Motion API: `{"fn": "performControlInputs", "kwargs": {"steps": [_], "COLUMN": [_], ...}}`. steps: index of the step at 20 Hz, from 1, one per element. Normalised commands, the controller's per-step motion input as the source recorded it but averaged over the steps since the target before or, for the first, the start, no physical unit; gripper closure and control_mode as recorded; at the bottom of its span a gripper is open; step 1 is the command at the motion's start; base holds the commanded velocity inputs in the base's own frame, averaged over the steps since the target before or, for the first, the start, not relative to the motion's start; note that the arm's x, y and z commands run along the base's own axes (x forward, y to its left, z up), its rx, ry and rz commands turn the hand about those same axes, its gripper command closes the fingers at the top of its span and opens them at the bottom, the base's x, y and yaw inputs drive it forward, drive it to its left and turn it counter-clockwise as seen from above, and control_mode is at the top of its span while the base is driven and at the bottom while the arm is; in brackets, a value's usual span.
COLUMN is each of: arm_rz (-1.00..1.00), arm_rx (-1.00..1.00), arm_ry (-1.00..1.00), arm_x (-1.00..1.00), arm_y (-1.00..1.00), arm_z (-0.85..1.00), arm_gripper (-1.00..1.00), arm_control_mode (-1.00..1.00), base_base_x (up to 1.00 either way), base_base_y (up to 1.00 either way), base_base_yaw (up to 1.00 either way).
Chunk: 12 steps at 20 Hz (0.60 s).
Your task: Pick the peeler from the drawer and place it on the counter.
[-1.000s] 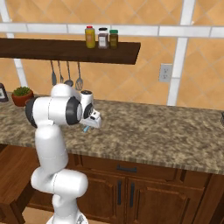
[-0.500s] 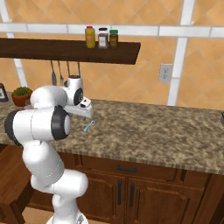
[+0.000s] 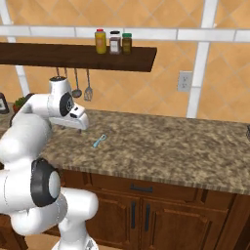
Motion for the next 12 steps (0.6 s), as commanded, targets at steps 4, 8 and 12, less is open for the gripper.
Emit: {"fn": "performControlInputs", "kwargs": {"steps": [4, 8, 12], "arm_rz": [0.0, 0.0, 0.0], "arm_rx": [0.0, 0.0, 0.0], "arm_ry": [-0.01, 0.0, 0.0], "arm_x": [-1.0, -1.0, -1.0], "arm_y": [-0.34, -0.33, -0.34], "arm_z": [0.85, 0.49, 0.31], "arm_gripper": [-1.0, -1.0, -1.0], "arm_control_mode": [-1.0, -1.0, -1.0], "base_base_x": [0.0, 0.0, 0.0], "base_base_y": [0.0, 0.0, 0.0], "base_base_yaw": [0.0, 0.0, 0.0]}}
